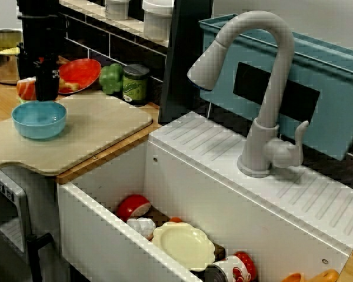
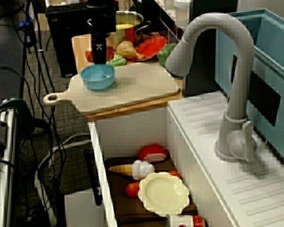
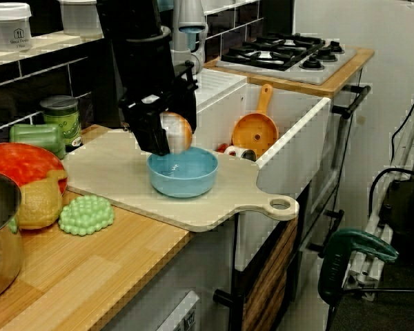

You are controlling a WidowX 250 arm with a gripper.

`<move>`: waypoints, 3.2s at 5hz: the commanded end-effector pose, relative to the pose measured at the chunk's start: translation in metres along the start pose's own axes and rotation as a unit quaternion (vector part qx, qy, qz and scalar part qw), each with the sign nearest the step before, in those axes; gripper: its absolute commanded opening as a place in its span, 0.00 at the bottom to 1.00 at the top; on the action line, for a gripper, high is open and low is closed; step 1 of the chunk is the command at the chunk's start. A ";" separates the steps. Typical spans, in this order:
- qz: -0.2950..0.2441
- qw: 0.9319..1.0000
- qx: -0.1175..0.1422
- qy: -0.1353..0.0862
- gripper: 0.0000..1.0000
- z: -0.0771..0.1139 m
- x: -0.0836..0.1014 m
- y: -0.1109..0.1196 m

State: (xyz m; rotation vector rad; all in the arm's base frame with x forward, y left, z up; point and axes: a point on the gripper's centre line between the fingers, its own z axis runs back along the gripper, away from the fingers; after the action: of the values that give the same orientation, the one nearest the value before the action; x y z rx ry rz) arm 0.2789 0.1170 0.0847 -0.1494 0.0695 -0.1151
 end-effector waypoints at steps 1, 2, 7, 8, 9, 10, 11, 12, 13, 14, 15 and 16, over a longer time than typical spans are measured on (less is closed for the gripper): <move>0.009 0.999 0.013 -0.049 0.00 0.037 0.021 0.007; 0.032 0.997 0.007 -0.063 0.00 0.035 0.030 0.013; 0.112 0.989 0.018 -0.092 0.00 -0.007 0.063 0.016; 0.121 0.988 0.028 -0.088 0.00 -0.023 0.063 0.010; 0.130 0.987 0.038 -0.089 1.00 -0.041 0.050 0.009; 0.136 0.987 0.023 -0.083 1.00 -0.050 0.039 0.011; 0.133 0.988 0.016 -0.080 1.00 -0.042 0.042 0.012; 0.136 0.987 -0.001 -0.081 1.00 -0.027 0.047 0.017; 0.139 0.986 -0.015 -0.086 1.00 -0.016 0.050 0.022; 0.138 0.986 -0.024 -0.092 1.00 -0.006 0.049 0.021; 0.140 0.985 -0.034 -0.097 1.00 0.001 0.048 0.020; 0.143 0.983 -0.046 -0.104 1.00 0.009 0.043 0.021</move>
State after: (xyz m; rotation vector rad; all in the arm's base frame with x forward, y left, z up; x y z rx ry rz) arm 0.3179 0.1258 0.0590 -0.2868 -0.0206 0.2099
